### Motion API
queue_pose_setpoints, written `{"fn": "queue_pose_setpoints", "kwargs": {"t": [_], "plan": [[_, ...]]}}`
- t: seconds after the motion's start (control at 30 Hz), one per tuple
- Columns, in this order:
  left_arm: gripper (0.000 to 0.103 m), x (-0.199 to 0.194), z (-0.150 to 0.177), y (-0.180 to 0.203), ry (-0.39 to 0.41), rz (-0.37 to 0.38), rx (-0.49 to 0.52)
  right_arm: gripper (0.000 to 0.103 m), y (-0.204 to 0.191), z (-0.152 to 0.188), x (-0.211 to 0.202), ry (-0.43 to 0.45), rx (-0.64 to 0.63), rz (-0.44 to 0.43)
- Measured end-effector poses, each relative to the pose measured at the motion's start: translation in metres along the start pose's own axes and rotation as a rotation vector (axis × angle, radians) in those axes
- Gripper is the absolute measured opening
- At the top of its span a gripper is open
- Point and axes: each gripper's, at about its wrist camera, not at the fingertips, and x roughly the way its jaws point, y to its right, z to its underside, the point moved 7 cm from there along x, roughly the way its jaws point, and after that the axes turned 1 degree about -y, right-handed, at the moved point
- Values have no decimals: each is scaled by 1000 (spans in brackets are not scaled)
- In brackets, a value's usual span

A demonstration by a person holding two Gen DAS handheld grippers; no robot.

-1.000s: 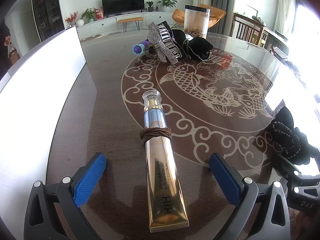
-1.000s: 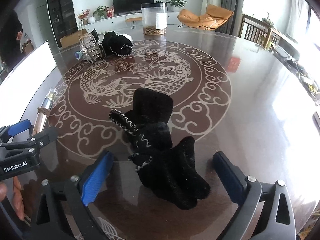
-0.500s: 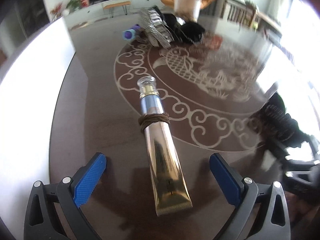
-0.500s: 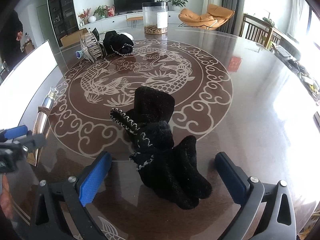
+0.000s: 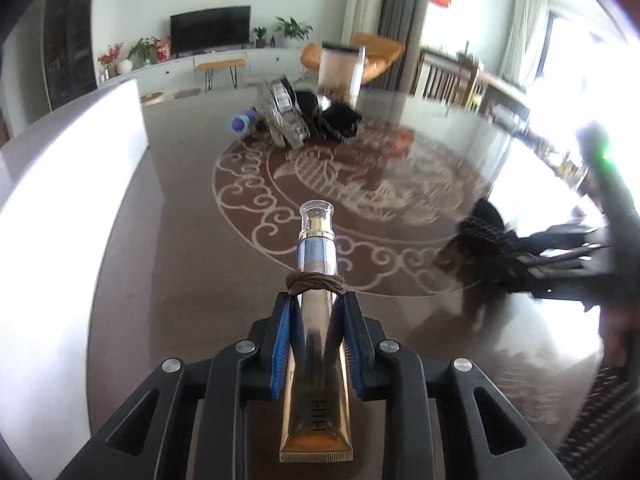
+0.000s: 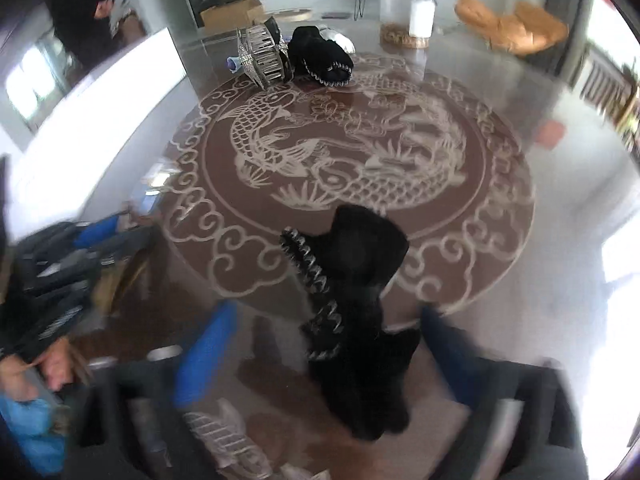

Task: Organize objects
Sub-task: 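Carry the tube and black glove over the white bin and open both tools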

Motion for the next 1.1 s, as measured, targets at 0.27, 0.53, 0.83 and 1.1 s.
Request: {"fn": "queue_pose_setpoints", "kwargs": {"t": [0.27,0.53,0.83,1.1], "plan": [[25,-119,-7,-5,203,107,-92,34,-14,0,-44,87,159,-85],[25,-252,-22,-112,385,-121,-179,34,-158,-67,-130,248,-18,-326],[47,-223,39,-252,109,-522,-364,58,-358,-106,-96,118,-219,-596],[80,-206,51,-237,105,-479,-429,76,-343,-82,-81,180,-277,-468]]}}
